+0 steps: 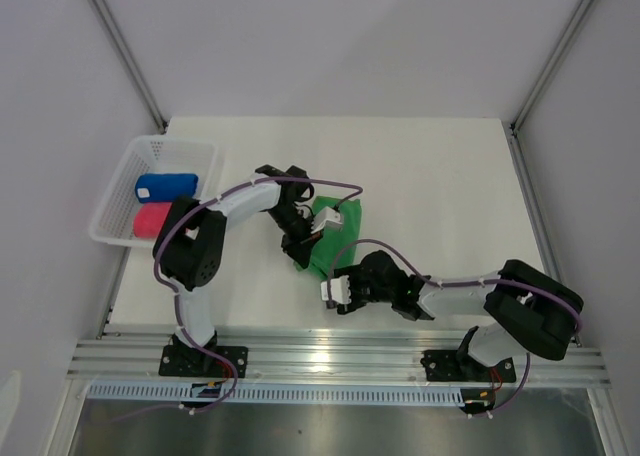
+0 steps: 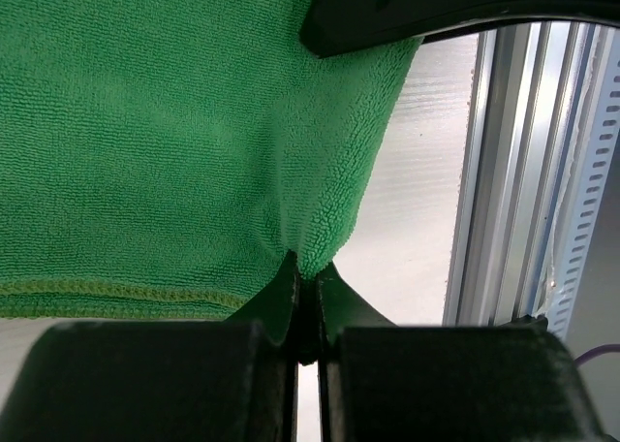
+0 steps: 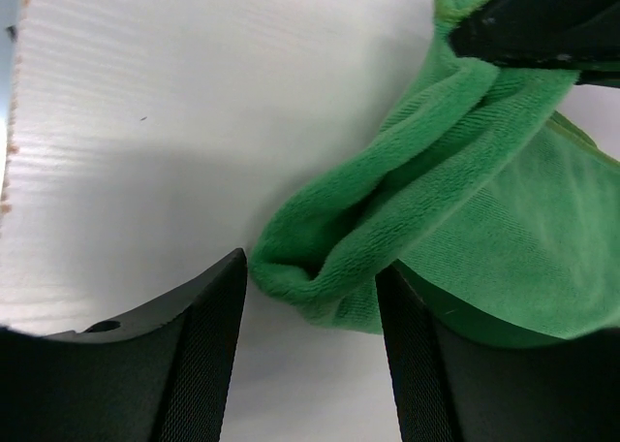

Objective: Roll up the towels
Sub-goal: Roll the towel

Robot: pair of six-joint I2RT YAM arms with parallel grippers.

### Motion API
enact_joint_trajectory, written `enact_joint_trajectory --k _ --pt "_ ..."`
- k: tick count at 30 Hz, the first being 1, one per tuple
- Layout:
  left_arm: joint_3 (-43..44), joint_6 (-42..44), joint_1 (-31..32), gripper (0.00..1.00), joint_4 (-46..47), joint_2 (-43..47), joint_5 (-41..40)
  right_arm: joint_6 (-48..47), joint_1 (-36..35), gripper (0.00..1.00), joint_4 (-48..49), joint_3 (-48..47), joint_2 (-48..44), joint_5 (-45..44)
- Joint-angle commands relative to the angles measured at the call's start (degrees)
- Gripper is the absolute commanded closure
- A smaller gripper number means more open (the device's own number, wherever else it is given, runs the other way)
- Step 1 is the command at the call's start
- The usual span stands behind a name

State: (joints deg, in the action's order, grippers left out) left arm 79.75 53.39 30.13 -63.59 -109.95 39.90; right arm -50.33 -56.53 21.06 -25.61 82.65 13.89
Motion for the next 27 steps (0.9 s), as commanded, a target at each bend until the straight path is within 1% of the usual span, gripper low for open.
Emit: enact_joint_trajectory --k 1,5,7,10,11,13,14,15,17,18,21,23,24,27 --pt "1.64 -0.39 -0.42 0.99 -0.92 -0.35 3.69 3.12 -0.33 0.41 5.74 -0.23 2.86 -3.16" --pt "1.64 -0.56 -0.42 0.99 -1.01 -0.26 3.61 5.24 -0.86 0.42 7.86 -1.2 5.41 -5.45" --pt "1.29 -0.39 -0.42 0.99 -1.09 -0.09 3.43 5.76 -0.86 0.47 7.59 -1.2 5.07 -5.54" --pt "0.59 -0.13 -0.42 0.99 -0.92 0.09 2.91 6.38 -0.86 0.61 5.32 -1.46 3.49 -4.93" --pt "0.5 0.05 -0.51 0.99 -0.92 0.09 2.73 6.73 -0.95 0.71 4.79 -1.64 2.96 -4.75" --pt "0.5 0.75 -0.51 0.99 -1.97 -0.18 2.64 7.61 -0.86 0.85 1.99 -2.77 1.9 -4.23" --pt "0.41 0.76 -0.51 0.99 -1.97 -0.09 2.47 9.35 -0.86 0.94 0.58 -3.48 1.03 -4.05" --pt "0.41 0.84 -0.51 0.98 -2.15 0.0 2.55 10.15 -0.77 0.97 -2.4 -4.27 0.76 -3.61" --pt "-0.02 1.37 -0.51 0.9 -2.32 0.79 2.99 11.3 -0.6 1.0 -4.44 -5.59 0.14 -1.6" --pt "-0.2 1.89 -0.51 0.79 -2.5 1.14 3.43 11.65 -0.6 1.0 -5.14 -5.6 0.05 -0.98" --pt "-1.34 2.69 -0.51 0.63 -3.2 2.19 5.1 14.63 0.19 1.0 -5.32 -5.42 -0.39 -0.09" --pt "-3.09 2.87 -0.51 0.6 -2.86 3.07 6.07 17.09 1.85 1.0 -5.15 -5.51 -0.39 1.04" --pt "-3.63 2.34 -0.51 0.56 -2.24 4.03 6.15 20.15 2.65 1.0 -4.8 -5.59 -0.39 2.53" --pt "-6.26 0.93 -0.51 0.57 -0.22 6.32 7.82 25.25 5.72 1.0 -3.05 -5.51 -0.91 6.31"
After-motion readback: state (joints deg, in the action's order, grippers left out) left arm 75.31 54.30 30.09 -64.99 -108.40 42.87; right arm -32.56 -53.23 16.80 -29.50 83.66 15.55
